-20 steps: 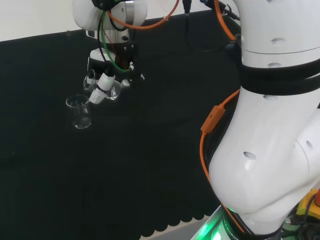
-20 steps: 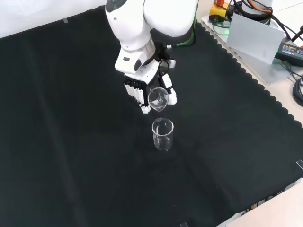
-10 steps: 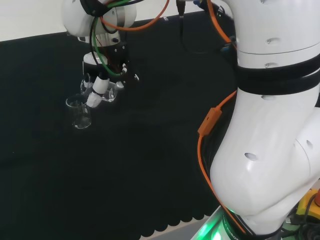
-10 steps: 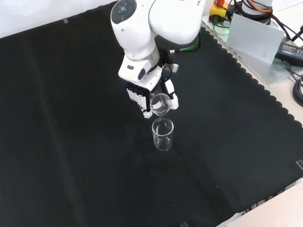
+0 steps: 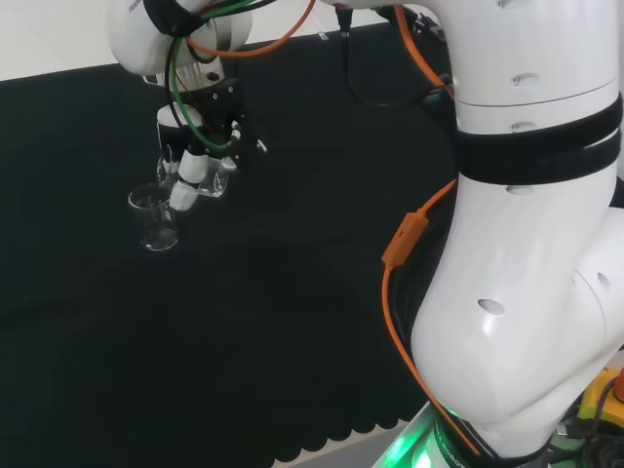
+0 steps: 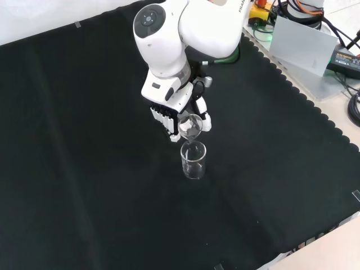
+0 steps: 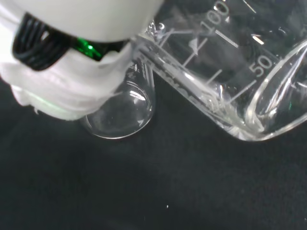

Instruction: Pour the water from the handheld beaker into the one on the table.

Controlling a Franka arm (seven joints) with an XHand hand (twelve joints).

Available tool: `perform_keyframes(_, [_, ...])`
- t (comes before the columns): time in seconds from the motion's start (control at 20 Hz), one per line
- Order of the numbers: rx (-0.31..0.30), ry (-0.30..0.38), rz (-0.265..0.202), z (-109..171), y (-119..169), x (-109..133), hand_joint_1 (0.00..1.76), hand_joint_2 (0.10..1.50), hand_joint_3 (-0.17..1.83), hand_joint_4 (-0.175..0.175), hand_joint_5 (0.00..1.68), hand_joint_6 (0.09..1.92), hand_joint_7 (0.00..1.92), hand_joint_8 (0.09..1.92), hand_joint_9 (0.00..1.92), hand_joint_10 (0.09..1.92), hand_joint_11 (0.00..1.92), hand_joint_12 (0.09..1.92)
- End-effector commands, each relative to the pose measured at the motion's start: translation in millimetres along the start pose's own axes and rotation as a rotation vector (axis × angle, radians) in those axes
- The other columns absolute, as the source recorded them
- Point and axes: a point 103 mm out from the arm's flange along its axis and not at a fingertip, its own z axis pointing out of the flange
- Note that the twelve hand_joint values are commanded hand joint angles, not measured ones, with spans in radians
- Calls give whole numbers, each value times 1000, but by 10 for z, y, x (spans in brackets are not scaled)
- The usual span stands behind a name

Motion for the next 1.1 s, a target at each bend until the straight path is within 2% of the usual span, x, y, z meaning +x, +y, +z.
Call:
perform_keyframes(0.05, [13,-22,-1,-12,-2,29,1221,578,673,-126,1528,179,1773,345,1708,240,1451,718])
perform_keyframes(0.2, [23,-44,1,-27,-2,55,1218,572,704,-124,1459,339,1726,456,1669,333,1448,728])
perform_keyframes(0.4, [26,-73,10,-61,-16,82,1214,566,732,-120,1417,437,1703,513,1642,399,1443,738])
perform_keyframes(1.1, [67,-155,33,-129,-64,182,1213,563,741,-119,1407,461,1698,529,1633,421,1441,742])
